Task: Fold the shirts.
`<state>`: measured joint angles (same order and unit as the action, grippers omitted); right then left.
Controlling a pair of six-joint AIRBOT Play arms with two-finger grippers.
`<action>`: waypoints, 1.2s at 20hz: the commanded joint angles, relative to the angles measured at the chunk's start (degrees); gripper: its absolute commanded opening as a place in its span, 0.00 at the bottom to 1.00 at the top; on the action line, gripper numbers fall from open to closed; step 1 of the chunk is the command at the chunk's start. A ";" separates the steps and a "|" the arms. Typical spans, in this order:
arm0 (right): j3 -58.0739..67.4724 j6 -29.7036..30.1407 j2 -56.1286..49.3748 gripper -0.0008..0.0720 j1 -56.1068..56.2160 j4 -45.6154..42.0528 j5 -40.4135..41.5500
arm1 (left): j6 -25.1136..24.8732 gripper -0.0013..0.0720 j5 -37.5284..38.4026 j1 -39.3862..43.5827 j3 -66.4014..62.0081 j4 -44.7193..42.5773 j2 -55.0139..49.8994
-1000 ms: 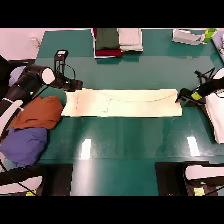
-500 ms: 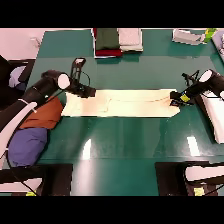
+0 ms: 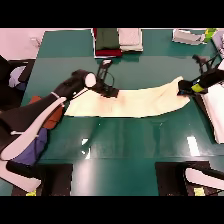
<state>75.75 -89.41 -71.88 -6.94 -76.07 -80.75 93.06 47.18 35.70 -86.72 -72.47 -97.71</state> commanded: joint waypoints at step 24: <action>36.50 -14.10 -20.17 0.04 39.91 7.61 8.39 | -3.56 0.05 15.56 -18.47 -10.71 -18.45 15.72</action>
<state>110.45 -103.04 -87.46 27.11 -71.18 -78.91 89.38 59.64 23.59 -97.27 -82.91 -89.91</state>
